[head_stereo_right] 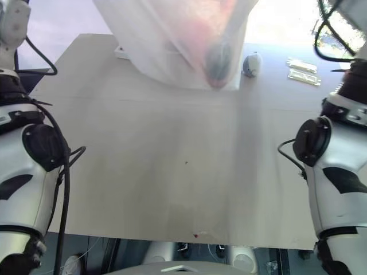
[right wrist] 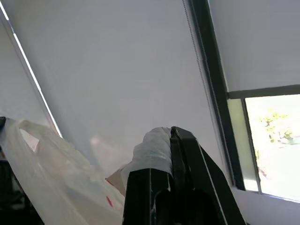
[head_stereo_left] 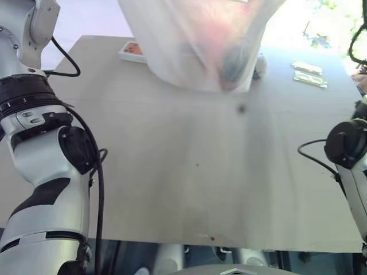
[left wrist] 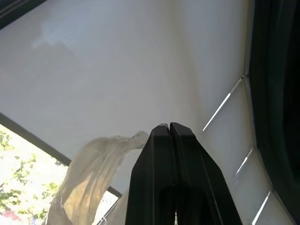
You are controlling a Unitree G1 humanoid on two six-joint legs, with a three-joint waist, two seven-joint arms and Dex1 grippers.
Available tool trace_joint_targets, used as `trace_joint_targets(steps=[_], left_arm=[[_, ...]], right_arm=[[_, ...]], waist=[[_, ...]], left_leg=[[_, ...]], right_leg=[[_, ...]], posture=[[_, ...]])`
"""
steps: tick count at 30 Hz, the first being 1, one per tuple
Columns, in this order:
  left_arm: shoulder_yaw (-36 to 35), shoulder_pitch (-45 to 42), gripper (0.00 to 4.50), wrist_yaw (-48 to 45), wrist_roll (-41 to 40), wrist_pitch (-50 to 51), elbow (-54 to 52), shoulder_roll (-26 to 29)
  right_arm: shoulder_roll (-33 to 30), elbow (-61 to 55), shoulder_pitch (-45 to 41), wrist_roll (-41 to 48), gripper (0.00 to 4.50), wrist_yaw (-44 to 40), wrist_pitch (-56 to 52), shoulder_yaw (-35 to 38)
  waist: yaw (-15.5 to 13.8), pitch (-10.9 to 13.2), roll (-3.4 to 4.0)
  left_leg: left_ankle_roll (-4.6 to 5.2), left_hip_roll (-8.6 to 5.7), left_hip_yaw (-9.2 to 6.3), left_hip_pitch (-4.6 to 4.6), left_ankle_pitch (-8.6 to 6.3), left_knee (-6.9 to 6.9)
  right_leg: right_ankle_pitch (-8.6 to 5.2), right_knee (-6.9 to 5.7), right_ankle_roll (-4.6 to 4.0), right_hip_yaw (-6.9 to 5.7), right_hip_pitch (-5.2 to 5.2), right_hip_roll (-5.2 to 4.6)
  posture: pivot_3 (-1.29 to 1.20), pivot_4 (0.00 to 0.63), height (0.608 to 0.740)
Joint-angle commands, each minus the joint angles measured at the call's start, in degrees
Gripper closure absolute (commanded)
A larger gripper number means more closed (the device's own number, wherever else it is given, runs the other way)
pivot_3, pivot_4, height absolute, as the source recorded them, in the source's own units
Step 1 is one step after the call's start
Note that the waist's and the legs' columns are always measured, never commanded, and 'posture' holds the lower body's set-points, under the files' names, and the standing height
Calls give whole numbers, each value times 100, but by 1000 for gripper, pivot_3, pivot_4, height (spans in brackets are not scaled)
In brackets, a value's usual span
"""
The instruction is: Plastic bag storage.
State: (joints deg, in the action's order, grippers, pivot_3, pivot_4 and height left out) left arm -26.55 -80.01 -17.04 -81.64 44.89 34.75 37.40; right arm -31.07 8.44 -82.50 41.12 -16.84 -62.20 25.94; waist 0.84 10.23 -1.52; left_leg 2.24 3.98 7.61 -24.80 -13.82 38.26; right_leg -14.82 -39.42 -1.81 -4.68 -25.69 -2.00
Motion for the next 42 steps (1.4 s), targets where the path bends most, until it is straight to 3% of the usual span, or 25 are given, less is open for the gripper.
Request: trace_joint_targets(steps=[1,3,8,12,15,18,21,26,32,35,36,37,38,39,42], left_arm=[[-222,140,4463,-4,51,308,-320,-9],[-212,409,4463,22,95,496,-631,-93],[46,2363,4463,597,351,736,-2462,-628],[1054,4067,4463,397,1667,390,-4219,-727],[1420,4880,4463,342,2358,72,-4852,-767],[1834,5481,4463,-83,3197,-455,-5231,-610],[1592,6068,4463,-535,3240,-567,-5316,-479],[1394,6769,4463,-1240,3708,-857,-5031,-37],[1660,6906,4463,-1697,4529,-1302,-4628,158],[1524,6947,4500,-1924,4477,-1355,-4698,119],[1412,7007,4500,-2051,4340,-1377,-4821,86],[1334,7064,3968,-2147,4250,-1387,-4921,70],[1249,7141,3795,-2222,4160,-1381,-5033,55],[1194,7214,3333,-2265,4128,-1386,-5112,51],[1021,7608,1943,-2424,3997,-1401,-5501,65]], right_arm=[[-265,-939,162,405,4500,261,-519,244],[-332,-1275,396,561,4500,354,-786,276],[16,-3013,2093,812,4500,994,-1467,305],[-372,-4650,4357,238,4500,562,-659,-645],[-586,-5384,5700,89,4500,131,-129,-1064],[-780,-5754,6666,-223,4500,-137,313,-1415],[-1039,-6122,7751,-435,4500,-465,733,-1397],[-1634,-6036,8990,-1252,4500,-845,1423,-1335],[-1647,-5542,9320,-2057,4500,-949,2262,-1915],[-1488,-5466,9447,-1881,3595,-1313,2643,-1767],[-1421,-5552,9488,-1684,3595,-1449,2690,-1612],[-1361,-5636,9523,-1503,2913,-1553,2706,-1463],[-1288,-5751,9577,-1198,2693,-1661,2672,-1218],[-1240,-5851,9654,-912,2284,-1765,2614,-982],[-1243,-6175,10470,320,826,-2402,2422,440]], waist=[[17,0,0],[20,0,1],[1,-11,2],[-40,-18,-3],[-49,-18,0],[-28,-19,-1],[-19,-20,-1],[-20,-23,-6],[-40,-30,-18],[-56,-30,-19],[-58,-30,-19],[-53,-30,-19],[-49,-30,-19],[-52,-30,-19],[-75,-31,-17]], left_leg=[[0,2,3,2,0,2],[0,2,10,10,0,7],[-1,7,19,49,1,13],[-4,6,16,30,3,26],[-4,-3,17,44,2,7],[-5,2,16,41,4,20],[-6,4,17,107,2,10],[-5,8,15,116,1,12],[6,8,10,115,-5,16],[3,8,8,113,-3,15],[0,8,5,108,-1,15],[0,9,3,106,-1,15],[-1,10,3,106,-1,14],[0,11,2,106,-2,14],[0,11,-2,106,-2,12]], right_leg=[[0,-1,0,3,0,1],[0,-11,0,13,2,0],[0,-37,0,35,30,-1],[1,-46,2,32,16,1],[-2,-29,2,44,28,1],[-2,-39,4,47,21,8],[-18,-32,24,48,80,12],[-20,-30,28,48,91,13],[-20,-30,29,42,92,12],[-20,-28,28,42,92,12],[-20,-25,28,38,91,13],[-20,-23,28,37,90,13],[-20,-23,28,38,90,13],[-20,-21,28,37,91,13],[-20,-18,28,35,93,12]], posture=[[0,150,740],[0,150,740],[0,150,740],[0,150,740],[0,150,740],[0,150,740],[0,150,740],[0,150,740],[0,150,740],[0,150,740],[0,150,740],[0,150,740],[0,150,740],[0,150,740],[0,150,740]])
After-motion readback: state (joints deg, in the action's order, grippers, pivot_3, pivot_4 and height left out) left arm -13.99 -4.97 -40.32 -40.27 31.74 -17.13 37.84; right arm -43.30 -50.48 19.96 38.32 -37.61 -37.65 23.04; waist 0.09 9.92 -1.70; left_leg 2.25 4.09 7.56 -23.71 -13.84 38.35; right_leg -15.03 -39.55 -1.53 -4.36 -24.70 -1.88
